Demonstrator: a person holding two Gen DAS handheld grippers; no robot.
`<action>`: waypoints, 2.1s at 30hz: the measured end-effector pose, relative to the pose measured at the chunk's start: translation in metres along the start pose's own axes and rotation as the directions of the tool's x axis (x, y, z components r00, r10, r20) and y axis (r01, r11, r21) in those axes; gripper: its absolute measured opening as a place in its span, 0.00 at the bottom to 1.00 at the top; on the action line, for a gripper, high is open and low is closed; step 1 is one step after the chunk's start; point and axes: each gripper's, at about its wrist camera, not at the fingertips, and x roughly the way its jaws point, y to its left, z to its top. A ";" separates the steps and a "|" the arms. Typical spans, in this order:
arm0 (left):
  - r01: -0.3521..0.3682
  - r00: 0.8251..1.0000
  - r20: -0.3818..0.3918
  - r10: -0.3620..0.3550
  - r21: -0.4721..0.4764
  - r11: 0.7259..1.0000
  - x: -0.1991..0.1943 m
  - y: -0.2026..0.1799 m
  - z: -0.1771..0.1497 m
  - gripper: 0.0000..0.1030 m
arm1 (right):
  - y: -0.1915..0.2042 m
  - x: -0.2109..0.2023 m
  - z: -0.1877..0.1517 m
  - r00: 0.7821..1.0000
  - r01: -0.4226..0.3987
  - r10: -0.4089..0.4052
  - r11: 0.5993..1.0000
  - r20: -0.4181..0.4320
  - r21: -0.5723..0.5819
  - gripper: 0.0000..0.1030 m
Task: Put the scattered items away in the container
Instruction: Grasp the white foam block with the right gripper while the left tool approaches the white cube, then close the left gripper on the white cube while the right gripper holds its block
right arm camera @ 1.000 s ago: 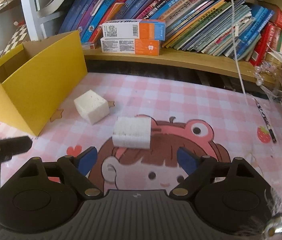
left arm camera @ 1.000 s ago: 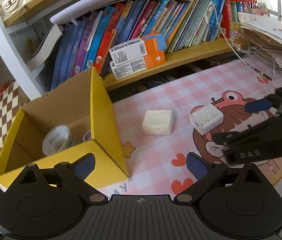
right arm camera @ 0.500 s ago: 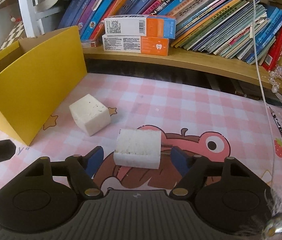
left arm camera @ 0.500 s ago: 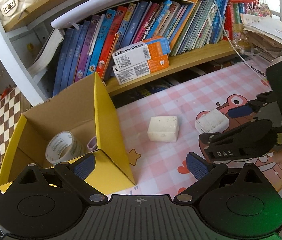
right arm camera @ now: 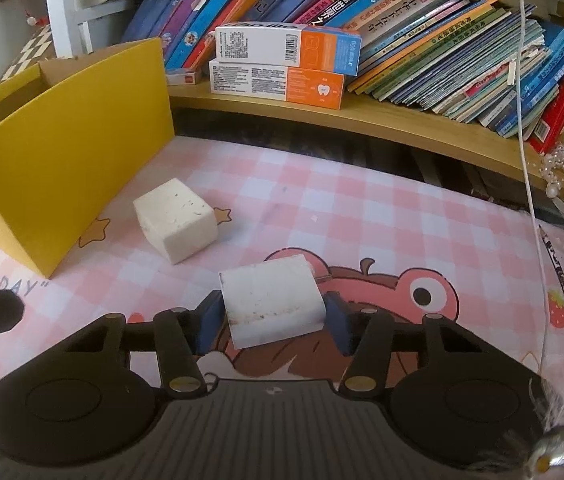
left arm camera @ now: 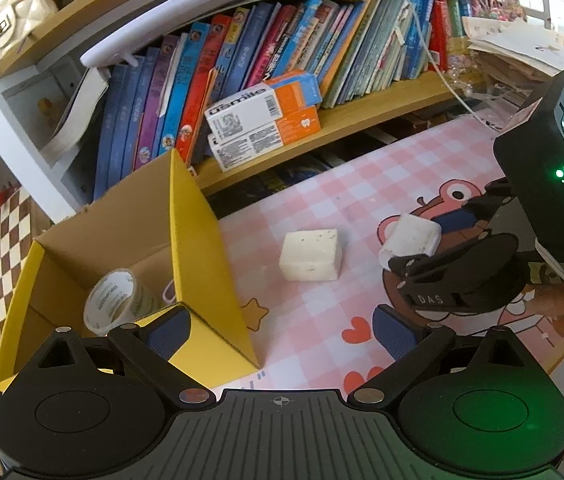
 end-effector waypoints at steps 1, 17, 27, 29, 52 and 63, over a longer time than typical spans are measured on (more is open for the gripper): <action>0.005 1.000 0.004 -0.005 0.003 1.000 -0.001 -0.002 0.001 0.96 | -0.001 -0.002 -0.001 1.000 -0.003 0.003 1.000 0.000 0.004 0.50; 0.060 0.997 0.037 -0.063 0.057 0.997 0.015 -0.025 0.019 0.96 | -0.034 -0.032 -0.016 0.998 0.057 -0.057 0.993 0.002 0.101 0.50; 0.024 0.999 0.026 -0.025 0.051 0.998 0.053 -0.030 0.039 0.96 | -0.039 -0.035 -0.017 0.998 0.054 -0.056 0.991 0.013 0.121 0.50; 0.016 0.999 0.029 -0.018 0.055 0.998 0.059 -0.032 0.041 0.96 | -0.042 -0.036 -0.017 0.998 0.063 -0.065 0.990 0.014 0.126 0.50; -0.026 0.999 -0.044 0.025 -0.034 0.999 0.120 -0.032 0.043 0.78 | -0.048 -0.042 -0.024 0.998 0.061 -0.064 0.986 0.014 0.157 0.50; -0.003 0.995 -0.094 -0.017 -0.209 0.978 0.139 -0.013 0.037 0.77 | -0.043 -0.046 -0.025 0.998 0.052 -0.054 0.988 0.013 0.149 0.50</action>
